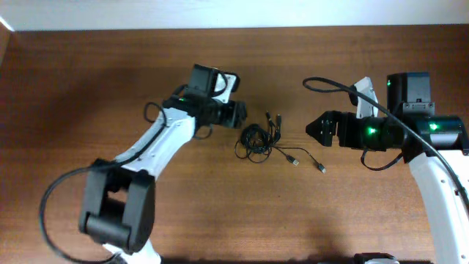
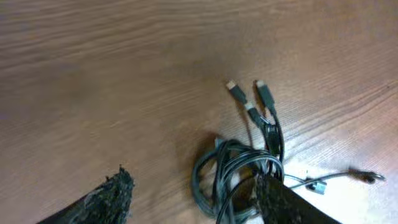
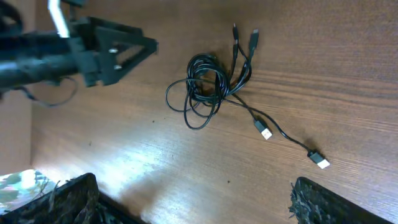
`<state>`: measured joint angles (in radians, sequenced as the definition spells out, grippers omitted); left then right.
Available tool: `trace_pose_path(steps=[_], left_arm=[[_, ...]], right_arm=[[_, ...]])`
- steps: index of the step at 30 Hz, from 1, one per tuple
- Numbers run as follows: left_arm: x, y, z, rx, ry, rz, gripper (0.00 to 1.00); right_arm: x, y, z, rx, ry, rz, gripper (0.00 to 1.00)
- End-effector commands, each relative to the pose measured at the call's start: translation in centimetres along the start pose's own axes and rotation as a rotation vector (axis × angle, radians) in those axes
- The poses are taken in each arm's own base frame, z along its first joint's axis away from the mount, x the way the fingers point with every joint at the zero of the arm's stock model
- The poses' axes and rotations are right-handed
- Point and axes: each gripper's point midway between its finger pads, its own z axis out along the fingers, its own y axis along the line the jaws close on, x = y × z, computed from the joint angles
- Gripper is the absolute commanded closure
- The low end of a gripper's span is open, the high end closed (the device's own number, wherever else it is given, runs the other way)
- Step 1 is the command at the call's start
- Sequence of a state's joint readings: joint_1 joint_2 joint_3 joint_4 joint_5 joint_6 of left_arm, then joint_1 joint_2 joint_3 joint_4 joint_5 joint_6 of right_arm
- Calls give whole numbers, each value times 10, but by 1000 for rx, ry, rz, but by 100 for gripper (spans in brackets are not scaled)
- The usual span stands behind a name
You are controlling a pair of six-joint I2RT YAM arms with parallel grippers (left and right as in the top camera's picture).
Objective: Untangle cables
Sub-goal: 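Move both grippers toward the black cable bundle from either side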
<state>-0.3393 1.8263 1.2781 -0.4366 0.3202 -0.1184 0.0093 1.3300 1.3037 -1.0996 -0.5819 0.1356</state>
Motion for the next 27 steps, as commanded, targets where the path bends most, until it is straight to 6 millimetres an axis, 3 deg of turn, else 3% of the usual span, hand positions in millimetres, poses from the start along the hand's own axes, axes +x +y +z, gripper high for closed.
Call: trace_pose_path(steps=[1,5,8,13,17,21,23,24,27], left_arm=[[7,-17,27,19,34,40,37],[18,-16,47,-16,60,41,42],[29,-11,63,-20,94,28,50],[42,-17,75,-14,134,36,65],[48,-18,81,-13,151,39,70],[46,-18,80,-13,147,37,100],[21,-22,55,6,121,-28,100],[-5,-28,24,45,88,-48,100],[-43,-39,-37,92,31,-70,100]], right_arm=[[-3,4,-2,-11,-5,-5,0],[-3,4,-2,-11,-6,-5,0],[-3,4,-2,-11,-5,-5,0],[-3,4,-2,-11,-6,-6,0],[-3,3,-2,-6,-7,-5,0],[-3,3,-2,-3,-7,-5,0],[-4,3,-2,-5,-11,-7,0],[-5,4,-2,-6,-17,17,0],[-14,10,-2,-38,-46,46,0]])
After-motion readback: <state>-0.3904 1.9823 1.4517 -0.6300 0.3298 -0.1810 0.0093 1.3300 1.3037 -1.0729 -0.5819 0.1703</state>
